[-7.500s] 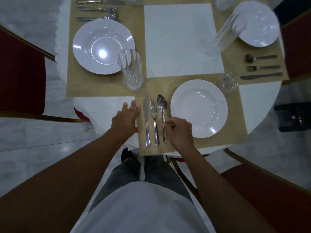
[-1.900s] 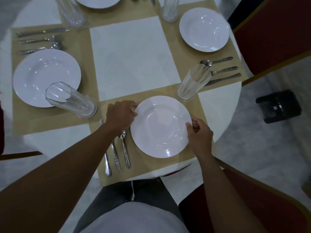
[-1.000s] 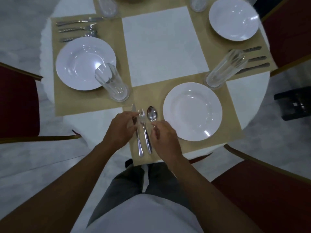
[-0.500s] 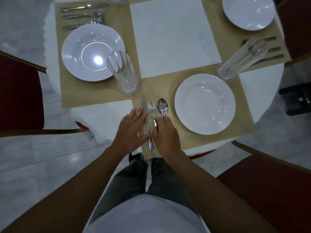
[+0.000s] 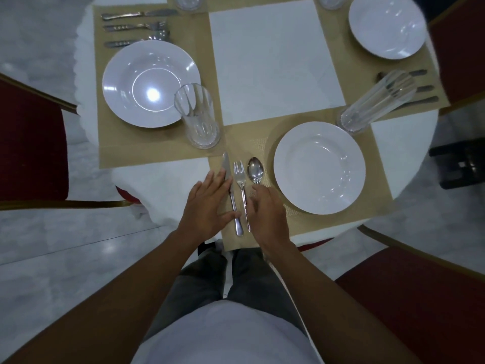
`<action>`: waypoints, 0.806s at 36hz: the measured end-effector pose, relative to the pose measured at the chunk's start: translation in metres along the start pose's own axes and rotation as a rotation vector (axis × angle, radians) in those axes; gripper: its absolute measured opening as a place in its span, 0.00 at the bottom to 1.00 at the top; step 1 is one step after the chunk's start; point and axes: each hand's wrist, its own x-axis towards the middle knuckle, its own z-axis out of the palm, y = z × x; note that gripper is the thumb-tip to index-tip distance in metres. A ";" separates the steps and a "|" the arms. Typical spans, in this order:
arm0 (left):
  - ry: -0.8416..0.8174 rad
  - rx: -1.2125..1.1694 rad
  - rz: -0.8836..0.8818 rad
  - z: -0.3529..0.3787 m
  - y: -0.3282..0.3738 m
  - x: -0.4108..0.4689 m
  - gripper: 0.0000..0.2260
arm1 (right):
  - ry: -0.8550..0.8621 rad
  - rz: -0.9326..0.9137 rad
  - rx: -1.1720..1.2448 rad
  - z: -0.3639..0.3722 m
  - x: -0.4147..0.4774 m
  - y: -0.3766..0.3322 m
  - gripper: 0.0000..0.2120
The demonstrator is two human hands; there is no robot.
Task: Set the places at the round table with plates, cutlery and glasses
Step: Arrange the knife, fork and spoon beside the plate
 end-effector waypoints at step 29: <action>-0.045 0.048 0.015 -0.004 -0.005 0.001 0.44 | 0.141 0.021 -0.041 0.001 -0.013 0.020 0.10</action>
